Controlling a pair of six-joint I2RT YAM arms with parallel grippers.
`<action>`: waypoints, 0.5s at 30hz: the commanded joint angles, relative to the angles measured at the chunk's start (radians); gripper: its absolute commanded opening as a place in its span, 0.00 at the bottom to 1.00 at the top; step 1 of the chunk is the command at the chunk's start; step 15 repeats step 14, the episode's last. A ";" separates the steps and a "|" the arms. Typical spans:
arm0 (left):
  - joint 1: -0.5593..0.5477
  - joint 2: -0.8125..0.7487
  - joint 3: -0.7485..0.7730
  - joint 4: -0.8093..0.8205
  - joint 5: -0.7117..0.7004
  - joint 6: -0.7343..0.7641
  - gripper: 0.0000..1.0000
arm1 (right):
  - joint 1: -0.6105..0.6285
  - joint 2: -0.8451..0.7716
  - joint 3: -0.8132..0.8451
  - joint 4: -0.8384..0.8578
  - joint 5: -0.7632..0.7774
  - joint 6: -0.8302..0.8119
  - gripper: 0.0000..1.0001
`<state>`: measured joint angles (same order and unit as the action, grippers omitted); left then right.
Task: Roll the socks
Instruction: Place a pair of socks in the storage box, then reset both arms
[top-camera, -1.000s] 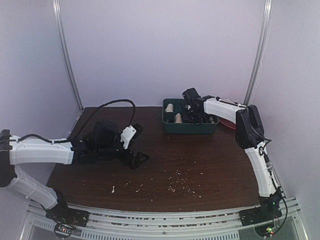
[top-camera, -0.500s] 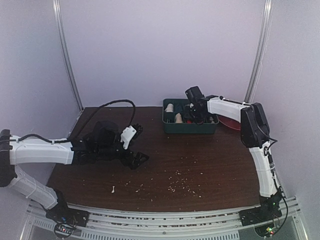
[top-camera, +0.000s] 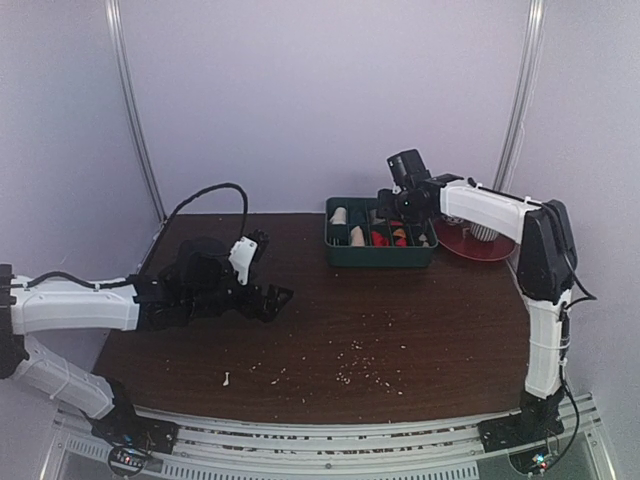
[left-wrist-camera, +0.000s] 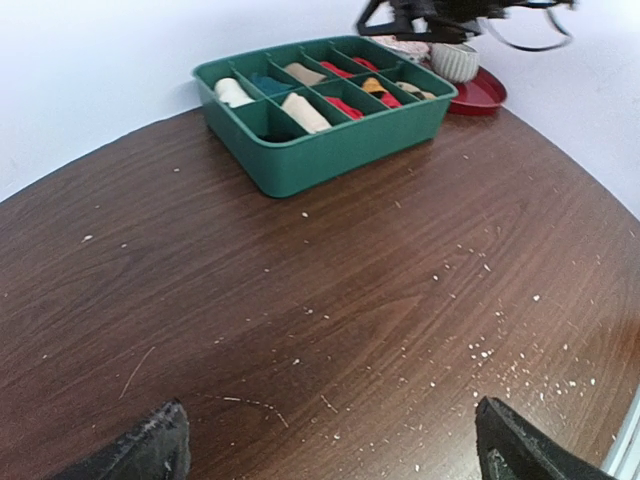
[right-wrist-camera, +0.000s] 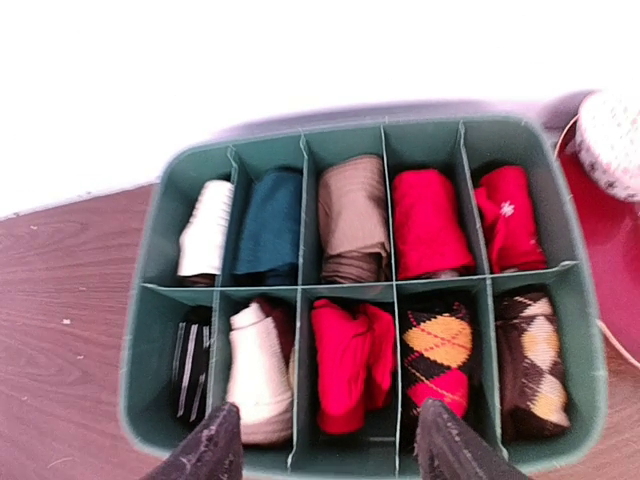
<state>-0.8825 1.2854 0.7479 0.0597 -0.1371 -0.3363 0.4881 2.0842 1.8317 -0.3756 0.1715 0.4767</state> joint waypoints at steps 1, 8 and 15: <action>0.007 -0.036 -0.008 0.040 -0.101 -0.067 0.98 | 0.021 -0.144 -0.108 0.042 0.051 -0.064 0.62; 0.006 -0.069 -0.031 0.049 -0.172 -0.076 0.98 | 0.024 -0.440 -0.430 0.145 0.113 -0.147 0.71; 0.007 -0.090 -0.031 0.030 -0.239 -0.091 0.98 | 0.022 -0.637 -0.622 0.174 0.128 -0.228 1.00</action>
